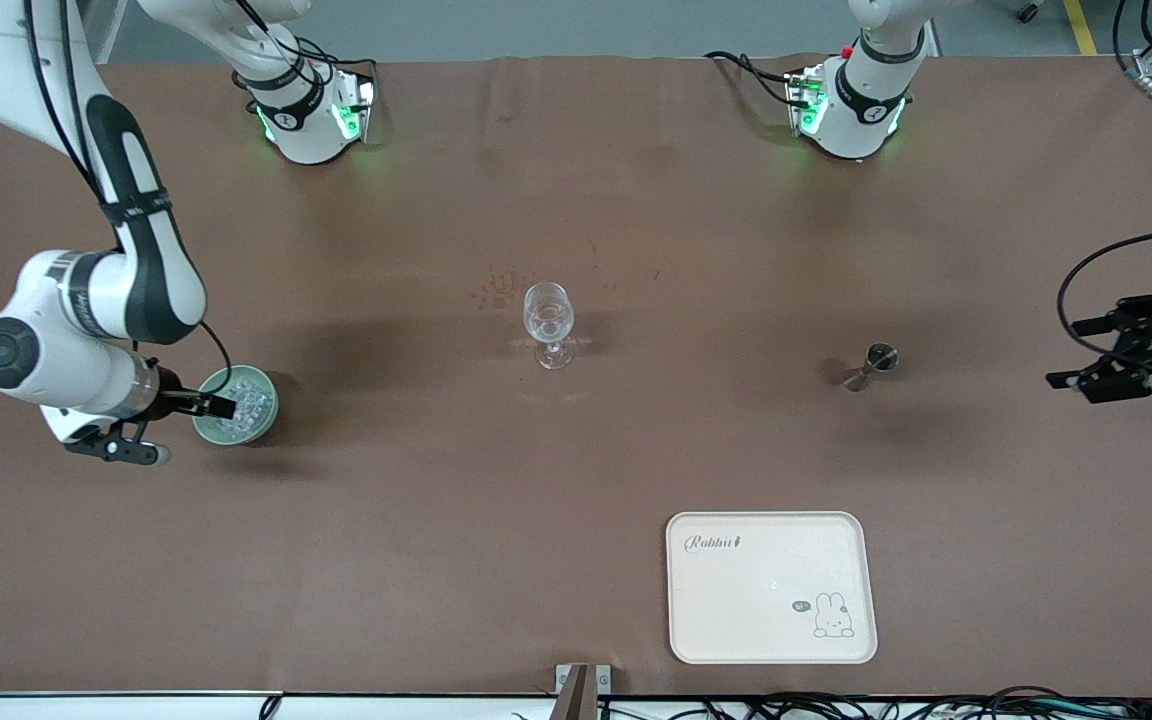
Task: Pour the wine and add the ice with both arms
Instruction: 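Reach ice bowl with the right gripper while the left gripper nears jigger, then grasp ice cube with the right gripper while the left gripper grasps jigger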
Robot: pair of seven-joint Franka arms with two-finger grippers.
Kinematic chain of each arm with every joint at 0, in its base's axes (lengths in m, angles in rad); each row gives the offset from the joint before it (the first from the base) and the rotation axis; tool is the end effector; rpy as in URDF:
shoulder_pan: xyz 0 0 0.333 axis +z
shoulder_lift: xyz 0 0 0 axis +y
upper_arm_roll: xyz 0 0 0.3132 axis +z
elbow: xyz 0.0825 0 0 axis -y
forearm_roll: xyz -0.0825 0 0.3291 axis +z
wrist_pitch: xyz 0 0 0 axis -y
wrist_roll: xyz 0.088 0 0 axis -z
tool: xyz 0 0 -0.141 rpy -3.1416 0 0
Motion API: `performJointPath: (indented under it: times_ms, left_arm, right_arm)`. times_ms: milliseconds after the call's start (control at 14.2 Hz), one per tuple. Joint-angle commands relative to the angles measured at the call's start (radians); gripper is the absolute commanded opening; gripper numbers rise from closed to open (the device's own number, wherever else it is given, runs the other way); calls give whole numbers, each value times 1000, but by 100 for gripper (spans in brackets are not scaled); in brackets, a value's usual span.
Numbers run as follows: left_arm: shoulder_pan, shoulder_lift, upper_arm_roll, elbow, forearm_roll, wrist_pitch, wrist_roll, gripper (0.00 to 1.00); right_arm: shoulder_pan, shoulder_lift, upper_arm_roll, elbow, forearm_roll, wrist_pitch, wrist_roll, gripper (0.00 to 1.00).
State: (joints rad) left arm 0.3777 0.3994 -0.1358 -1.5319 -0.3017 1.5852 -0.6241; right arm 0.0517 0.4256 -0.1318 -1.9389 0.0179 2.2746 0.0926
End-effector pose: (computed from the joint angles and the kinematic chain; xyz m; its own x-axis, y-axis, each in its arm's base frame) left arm 0.5632 0.1059 0.3980 0.5468 0.6964 -0.4649 0.8067 -0.5868 0.0698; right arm 0.5677 -0.0419 0.2610 0.9810 -0.1761 -0.0816 -0.1725 -0.9838 0.0494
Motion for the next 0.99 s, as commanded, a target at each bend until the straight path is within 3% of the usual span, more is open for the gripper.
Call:
performJointPath:
  times_ms: [0, 352, 705, 916]
  left_arm:
    - [-34, 105, -4, 29, -19, -8, -112, 100]
    - [-17, 237, -7, 24, -52, -25, -98, 100]
    - [26, 341, -7, -5, -290, -76, -60, 100]
    - [32, 374, -5, -45, -367, -77, -20, 99]
  right_arm:
    - [4, -22, 7, -81, 0, 83, 12, 100]
    - [-3, -22, 34, -111, 4, 86, 12, 95]
    - [-13, -21, 34, -115, 4, 100, -13, 72]
    - [-23, -21, 34, -115, 5, 102, -13, 66]
